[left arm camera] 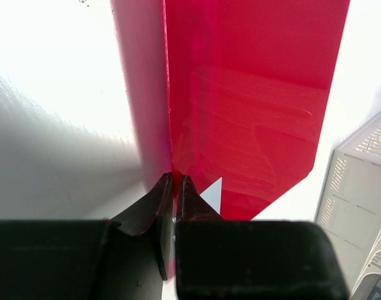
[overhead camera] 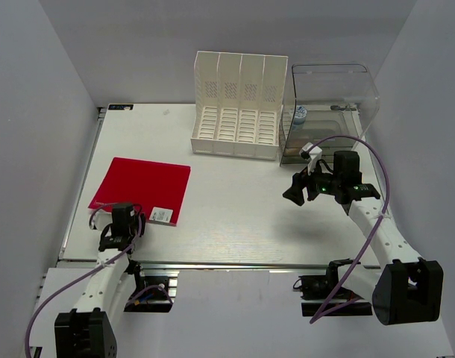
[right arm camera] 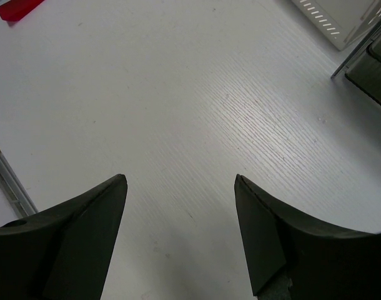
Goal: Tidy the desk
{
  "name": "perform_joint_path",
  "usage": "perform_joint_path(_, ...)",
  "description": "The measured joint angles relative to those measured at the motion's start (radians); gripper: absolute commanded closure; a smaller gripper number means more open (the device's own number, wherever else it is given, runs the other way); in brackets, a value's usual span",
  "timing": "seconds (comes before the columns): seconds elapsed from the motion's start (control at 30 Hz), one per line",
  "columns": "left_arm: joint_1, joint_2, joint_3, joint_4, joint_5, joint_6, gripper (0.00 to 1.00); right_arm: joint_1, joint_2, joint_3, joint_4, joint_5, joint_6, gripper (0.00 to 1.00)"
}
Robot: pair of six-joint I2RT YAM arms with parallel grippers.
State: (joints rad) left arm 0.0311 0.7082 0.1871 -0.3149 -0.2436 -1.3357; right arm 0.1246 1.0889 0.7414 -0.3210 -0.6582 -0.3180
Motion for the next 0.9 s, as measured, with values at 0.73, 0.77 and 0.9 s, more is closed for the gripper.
perform_joint_path(0.73,-0.02,-0.093,0.161,-0.197,0.061,0.192,1.0,0.138,0.015,-0.055,-0.011,-0.047,-0.157,0.19)
perform_joint_path(0.77,-0.02,-0.094,0.161,-0.2,0.069,0.192,1.0,0.178,0.008,-0.063,0.004,-0.032,-0.17,0.19)
perform_joint_path(0.9,-0.02,-0.094,0.161,-0.204,0.085,0.192,1.0,0.342,0.02,-0.066,0.08,0.04,-0.245,0.17)
